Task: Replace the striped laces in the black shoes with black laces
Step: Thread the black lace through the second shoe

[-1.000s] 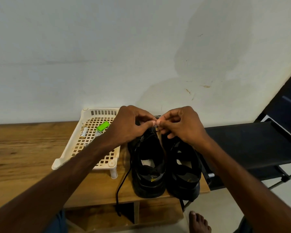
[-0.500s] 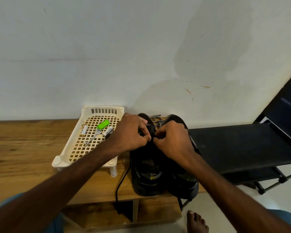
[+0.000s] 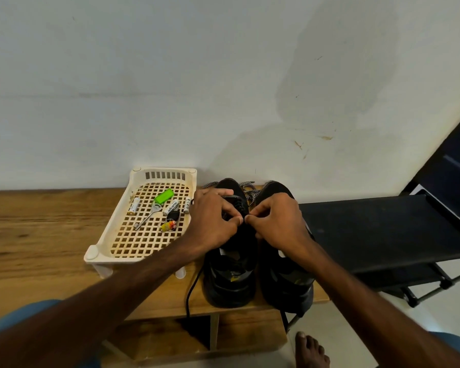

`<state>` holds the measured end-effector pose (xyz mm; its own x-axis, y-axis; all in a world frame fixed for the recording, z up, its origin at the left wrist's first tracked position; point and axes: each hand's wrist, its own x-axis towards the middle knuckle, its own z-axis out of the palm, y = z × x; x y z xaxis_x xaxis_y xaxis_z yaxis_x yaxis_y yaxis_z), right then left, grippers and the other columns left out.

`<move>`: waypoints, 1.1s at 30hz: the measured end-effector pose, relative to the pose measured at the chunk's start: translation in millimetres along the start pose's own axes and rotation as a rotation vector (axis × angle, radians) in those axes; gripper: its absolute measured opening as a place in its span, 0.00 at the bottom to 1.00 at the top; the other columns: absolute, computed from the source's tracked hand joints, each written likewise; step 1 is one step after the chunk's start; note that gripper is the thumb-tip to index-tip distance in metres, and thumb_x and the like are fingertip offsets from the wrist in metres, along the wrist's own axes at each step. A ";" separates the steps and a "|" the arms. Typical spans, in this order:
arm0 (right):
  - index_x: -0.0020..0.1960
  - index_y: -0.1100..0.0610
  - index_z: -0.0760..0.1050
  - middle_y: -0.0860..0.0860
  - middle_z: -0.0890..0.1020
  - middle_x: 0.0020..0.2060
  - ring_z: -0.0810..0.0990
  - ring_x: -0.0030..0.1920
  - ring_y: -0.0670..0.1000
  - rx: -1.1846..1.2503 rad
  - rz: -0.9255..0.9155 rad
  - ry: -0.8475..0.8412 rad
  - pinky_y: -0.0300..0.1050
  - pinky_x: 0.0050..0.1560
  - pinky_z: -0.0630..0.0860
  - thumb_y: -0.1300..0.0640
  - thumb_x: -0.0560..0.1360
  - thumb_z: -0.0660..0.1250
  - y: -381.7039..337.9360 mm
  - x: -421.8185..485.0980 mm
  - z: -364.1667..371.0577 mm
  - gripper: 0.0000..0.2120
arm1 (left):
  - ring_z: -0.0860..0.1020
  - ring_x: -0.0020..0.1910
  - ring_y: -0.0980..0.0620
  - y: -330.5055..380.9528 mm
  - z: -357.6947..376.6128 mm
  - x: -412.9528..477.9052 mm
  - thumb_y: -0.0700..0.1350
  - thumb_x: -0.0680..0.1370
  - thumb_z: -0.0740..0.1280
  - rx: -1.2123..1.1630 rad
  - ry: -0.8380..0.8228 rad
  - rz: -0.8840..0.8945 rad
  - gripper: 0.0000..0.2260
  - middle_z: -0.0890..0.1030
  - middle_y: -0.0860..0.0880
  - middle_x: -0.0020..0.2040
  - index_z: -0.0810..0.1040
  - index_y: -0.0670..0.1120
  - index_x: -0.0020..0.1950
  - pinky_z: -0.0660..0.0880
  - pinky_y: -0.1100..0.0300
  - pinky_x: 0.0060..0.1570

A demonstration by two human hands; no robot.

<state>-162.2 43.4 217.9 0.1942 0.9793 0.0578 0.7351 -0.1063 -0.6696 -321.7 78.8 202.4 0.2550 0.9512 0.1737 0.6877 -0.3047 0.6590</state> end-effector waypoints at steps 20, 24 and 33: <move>0.53 0.55 0.87 0.48 0.87 0.48 0.83 0.47 0.44 0.002 -0.109 -0.094 0.33 0.45 0.78 0.58 0.79 0.71 4.2 2.3 -6.4 0.06 | 0.71 0.71 0.50 -0.1 21.0 -9.0 0.46 0.74 0.77 -0.196 0.124 -0.156 0.02 0.80 0.56 0.65 0.88 0.53 0.45 0.67 0.40 0.69; 0.53 0.55 0.87 0.48 0.87 0.47 0.83 0.44 0.42 0.012 -0.108 -0.080 0.30 0.42 0.76 0.58 0.79 0.71 6.3 2.1 -6.0 0.06 | 0.67 0.71 0.54 2.0 23.3 -10.7 0.46 0.74 0.76 -0.149 0.137 -0.101 0.02 0.79 0.58 0.66 0.87 0.54 0.45 0.64 0.46 0.72; 0.53 0.58 0.85 0.51 0.86 0.45 0.86 0.40 0.48 0.087 -0.068 -0.155 0.38 0.42 0.84 0.61 0.82 0.68 9.6 6.7 -12.4 0.07 | 0.61 0.72 0.52 6.8 27.3 -13.4 0.50 0.75 0.76 -0.119 0.148 -0.195 0.03 0.74 0.58 0.69 0.87 0.55 0.48 0.56 0.51 0.63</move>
<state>-145.8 46.7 221.0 0.0380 0.9993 -0.0052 0.6831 -0.0298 -0.7297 -301.9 62.7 184.6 0.0173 0.9908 0.1340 0.6271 -0.1151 0.7704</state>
